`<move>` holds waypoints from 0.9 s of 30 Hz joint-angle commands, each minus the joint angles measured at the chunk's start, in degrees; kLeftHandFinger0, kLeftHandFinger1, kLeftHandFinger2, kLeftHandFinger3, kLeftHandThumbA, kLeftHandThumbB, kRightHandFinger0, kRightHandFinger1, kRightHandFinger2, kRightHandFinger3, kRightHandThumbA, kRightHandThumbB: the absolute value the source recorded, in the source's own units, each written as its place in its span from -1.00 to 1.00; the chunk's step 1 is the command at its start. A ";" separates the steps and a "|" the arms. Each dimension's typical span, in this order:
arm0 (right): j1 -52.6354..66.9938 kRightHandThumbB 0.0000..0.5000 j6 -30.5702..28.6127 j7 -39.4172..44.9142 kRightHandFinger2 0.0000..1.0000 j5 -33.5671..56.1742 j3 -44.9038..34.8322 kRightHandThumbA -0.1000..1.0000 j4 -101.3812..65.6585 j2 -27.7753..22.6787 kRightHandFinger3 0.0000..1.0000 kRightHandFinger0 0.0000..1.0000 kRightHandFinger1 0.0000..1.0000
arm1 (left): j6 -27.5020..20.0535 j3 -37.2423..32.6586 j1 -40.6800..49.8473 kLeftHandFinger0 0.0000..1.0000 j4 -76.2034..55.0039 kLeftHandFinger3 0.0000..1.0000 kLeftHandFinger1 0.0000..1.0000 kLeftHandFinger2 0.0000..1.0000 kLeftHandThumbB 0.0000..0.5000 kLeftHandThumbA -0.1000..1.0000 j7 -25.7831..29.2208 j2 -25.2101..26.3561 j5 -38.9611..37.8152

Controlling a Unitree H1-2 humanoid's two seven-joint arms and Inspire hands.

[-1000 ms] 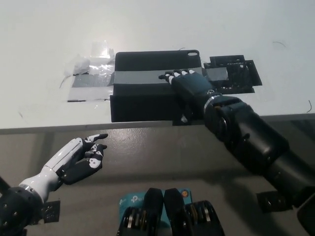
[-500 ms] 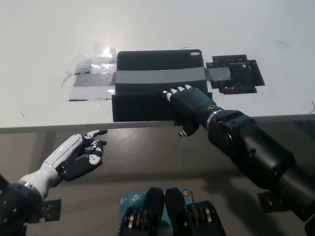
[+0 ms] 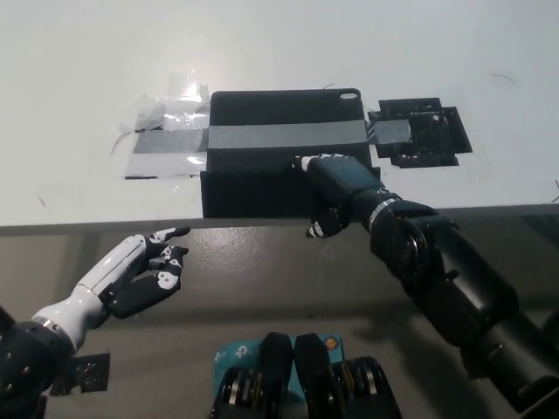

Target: The robot uses its right hand to pull the cover of a folded tablet cover kept in the middle of the desk

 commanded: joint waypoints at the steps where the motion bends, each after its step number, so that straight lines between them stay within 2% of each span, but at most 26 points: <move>1: 2.21 0.47 1.55 2.94 0.26 2.12 -0.08 1.00 -2.65 1.90 0.33 0.01 0.17 | 0.74 0.57 -1.77 0.62 -0.99 1.00 0.74 1.00 -0.79 1.00 -0.99 1.89 1.15; 2: 2.37 0.54 2.89 3.34 0.27 1.85 -0.18 1.00 -3.05 2.19 0.32 0.03 0.18 | 0.74 0.61 -2.00 0.62 -0.96 1.00 0.73 0.99 -0.81 1.00 -1.10 1.92 1.10; 4: 3.19 0.47 4.04 3.45 0.27 1.18 -0.01 1.00 -4.12 2.29 0.30 0.03 0.21 | 0.74 0.70 -1.95 0.60 -1.00 1.00 0.73 0.99 -0.83 1.00 -1.05 1.85 1.00; 5: 3.38 0.45 3.96 3.20 0.14 1.30 -0.15 1.00 -4.26 2.32 0.18 -0.15 0.01 | 0.74 0.75 -1.93 0.60 -1.00 1.00 0.73 0.98 -0.81 1.00 -1.04 1.80 0.93; 6: 3.85 0.47 4.27 2.98 0.14 1.50 -0.46 1.00 -4.87 2.38 0.18 -0.17 0.02 | 0.74 0.76 -1.89 0.60 -1.03 1.00 0.73 0.99 -0.78 1.00 -1.02 1.77 0.92; 8: 4.43 0.50 4.76 2.86 0.03 1.40 -0.66 1.00 -5.76 2.44 0.08 -0.28 -0.13 | 0.74 0.86 -1.96 0.61 -1.01 1.00 0.74 1.00 -0.77 1.00 -1.17 1.94 0.91; 9: 5.44 0.50 5.98 3.99 0.19 1.46 -0.69 1.00 -8.20 1.82 0.24 -0.06 0.12 | 0.74 0.89 -1.97 0.63 -0.90 1.00 0.75 1.00 -0.83 1.00 -1.26 2.01 0.62; 11: 6.03 0.46 6.92 4.79 0.23 1.47 -0.65 1.00 -9.81 1.47 0.29 -0.01 0.16 | 0.74 0.89 -1.98 0.63 -0.85 1.00 0.75 1.00 -0.84 1.00 -1.21 1.94 0.72; 13: 7.12 0.48 7.89 5.60 0.20 2.67 -1.39 1.00 -11.75 1.35 0.26 -0.06 0.12 | 0.74 0.84 -1.99 0.62 -0.75 1.00 0.74 1.00 -0.86 1.00 -1.23 1.98 0.81; 16: 9.13 0.47 9.59 7.23 0.25 2.65 -1.32 1.00 -15.77 0.49 0.40 -0.04 0.16 | 0.74 0.70 -1.96 0.63 -0.65 1.00 0.75 1.00 -0.78 1.00 -1.50 2.24 1.15; 17: 10.76 0.44 9.72 7.68 0.43 3.01 -1.55 1.00 -18.18 -0.45 0.56 0.16 0.31 | 0.74 0.69 -2.02 0.63 -0.48 1.00 0.74 1.00 -0.76 1.00 -1.60 2.29 1.22; 18: 10.80 0.44 9.86 7.72 0.43 3.00 -1.53 1.00 -18.31 -0.47 0.56 0.17 0.31 | 0.74 0.72 -2.01 0.63 -0.48 1.00 0.74 1.00 -0.76 1.00 -1.66 2.26 1.27; 19: 12.00 0.44 10.10 7.10 0.38 3.79 -2.38 1.00 -19.38 -0.32 0.51 0.10 0.26 | 0.74 0.78 -1.99 0.63 -0.47 1.00 0.74 1.00 -0.76 1.00 -1.67 2.25 1.22; 20: 13.63 0.52 9.77 6.23 0.28 4.09 -3.06 1.00 -20.33 -0.66 0.40 -0.07 0.10 | 0.74 0.79 -1.99 0.63 -0.33 1.00 0.74 1.00 -0.72 1.00 -1.76 2.28 1.28; 21: 13.87 0.52 9.78 6.25 0.27 4.05 -3.21 1.00 -20.54 -0.66 0.39 -0.09 0.09 | 0.74 0.82 -1.99 0.64 -0.31 1.00 0.75 1.00 -0.72 1.00 -1.82 2.26 1.33; 22: 15.66 0.54 9.86 5.53 0.09 4.78 -4.28 1.00 -21.91 -0.75 0.34 -0.32 -0.14 | 0.74 0.85 -1.96 0.64 -0.33 1.00 0.75 1.00 -0.71 1.00 -1.79 2.22 1.68; 25: 18.25 0.51 9.57 5.25 0.13 4.53 -4.96 1.00 -24.81 -1.69 0.31 -0.31 -0.07 | 0.74 0.95 -2.42 0.65 -0.36 1.00 0.75 1.00 -0.71 1.00 -2.23 2.29 1.64; 26: 19.42 0.53 8.96 4.90 0.16 4.48 -5.24 1.00 -25.88 -2.01 0.30 -0.27 -0.01 | 0.74 1.06 -2.41 0.65 -0.51 1.00 0.75 1.00 -0.69 1.00 -2.26 2.18 1.58; 27: 20.43 0.54 8.37 4.61 0.22 4.44 -5.51 1.00 -27.17 -2.44 0.34 -0.13 0.11 | 0.74 1.36 -2.53 0.65 -0.80 1.00 0.75 1.00 -0.72 1.00 -2.28 2.07 1.31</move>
